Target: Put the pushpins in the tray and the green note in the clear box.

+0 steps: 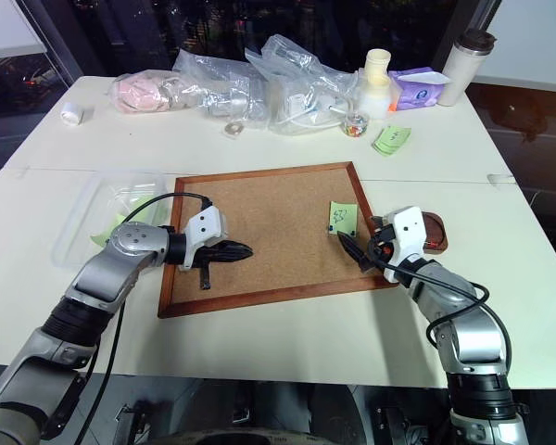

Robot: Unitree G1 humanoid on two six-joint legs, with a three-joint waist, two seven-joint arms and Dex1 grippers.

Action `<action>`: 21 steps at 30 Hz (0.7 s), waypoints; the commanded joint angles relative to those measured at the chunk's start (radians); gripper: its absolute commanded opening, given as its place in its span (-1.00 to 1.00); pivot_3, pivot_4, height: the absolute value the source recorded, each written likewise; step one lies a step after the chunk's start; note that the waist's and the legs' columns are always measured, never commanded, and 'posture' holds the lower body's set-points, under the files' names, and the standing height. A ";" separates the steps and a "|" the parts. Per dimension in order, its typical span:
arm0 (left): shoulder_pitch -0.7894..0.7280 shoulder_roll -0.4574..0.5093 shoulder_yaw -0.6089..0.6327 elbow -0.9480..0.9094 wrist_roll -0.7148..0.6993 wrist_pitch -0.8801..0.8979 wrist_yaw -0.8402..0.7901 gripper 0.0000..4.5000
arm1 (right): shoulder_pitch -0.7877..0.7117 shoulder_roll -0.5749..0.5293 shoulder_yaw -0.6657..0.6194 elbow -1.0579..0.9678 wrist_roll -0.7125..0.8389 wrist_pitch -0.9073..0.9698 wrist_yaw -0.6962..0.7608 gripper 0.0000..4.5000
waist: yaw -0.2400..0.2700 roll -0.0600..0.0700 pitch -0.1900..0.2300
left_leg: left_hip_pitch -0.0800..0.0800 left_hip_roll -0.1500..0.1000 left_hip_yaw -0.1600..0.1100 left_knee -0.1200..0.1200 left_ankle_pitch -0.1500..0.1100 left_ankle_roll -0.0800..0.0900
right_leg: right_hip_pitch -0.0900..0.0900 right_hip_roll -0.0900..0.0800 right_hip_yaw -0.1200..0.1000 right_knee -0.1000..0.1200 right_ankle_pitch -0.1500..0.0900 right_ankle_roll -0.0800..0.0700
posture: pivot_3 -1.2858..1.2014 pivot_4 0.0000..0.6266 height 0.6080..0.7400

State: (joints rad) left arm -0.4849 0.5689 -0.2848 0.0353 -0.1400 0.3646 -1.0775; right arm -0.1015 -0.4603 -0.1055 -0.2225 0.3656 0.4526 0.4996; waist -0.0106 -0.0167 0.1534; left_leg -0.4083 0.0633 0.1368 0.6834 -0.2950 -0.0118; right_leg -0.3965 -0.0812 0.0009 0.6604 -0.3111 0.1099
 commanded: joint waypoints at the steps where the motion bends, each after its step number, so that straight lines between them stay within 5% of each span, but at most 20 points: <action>1: 0.020 0.000 -0.034 -0.003 0.015 0.015 -0.013 -1.00 | -0.002 0.006 -0.005 -0.005 -0.008 -0.030 0.005 0.96 | 0.000 0.000 0.000 | 0.000 0.000 0.000 0.000 0.000 0.000 | 0.000 0.000 0.000 0.000 0.000 0.000 | 0.03 -0.52 0.92; 4: 0.018 -0.001 -0.034 -0.003 0.015 0.015 -0.013 -1.00 | -0.006 0.013 0.002 0.015 -0.016 -0.043 0.010 0.63 | 0.000 0.000 0.000 | 0.000 0.000 0.000 0.000 0.000 0.000 | 0.000 0.000 0.000 0.000 0.000 0.000 | 0.03 -0.52 0.92; 11: 0.018 -0.003 -0.033 -0.002 0.016 0.014 -0.011 -1.00 | -0.014 0.018 -0.002 0.044 -0.022 -0.061 0.015 -0.91 | 0.000 0.000 0.000 | 0.000 0.000 0.000 0.000 0.000 0.000 | 0.000 0.000 0.000 0.000 0.000 0.000 | 0.03 -0.52 0.92; 21: 0.023 0.004 -0.033 -0.006 0.018 0.016 -0.014 -1.00 | -0.025 0.019 -0.057 0.011 0.001 -0.057 -0.012 -0.96 | 0.000 0.000 0.000 | 0.000 0.000 0.000 0.000 0.000 0.000 | 0.000 0.000 0.000 0.000 0.000 0.000 | 0.03 -0.52 0.92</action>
State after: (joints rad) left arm -0.4839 0.5689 -0.2841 0.0318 -0.1384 0.3660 -1.0775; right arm -0.1050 -0.4417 -0.1085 -0.1599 0.3425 0.4117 0.4993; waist -0.0107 -0.0167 0.1535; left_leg -0.4084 0.0633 0.1369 0.6834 -0.2950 -0.0118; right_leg -0.3964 -0.0812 0.0008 0.6603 -0.3111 0.1099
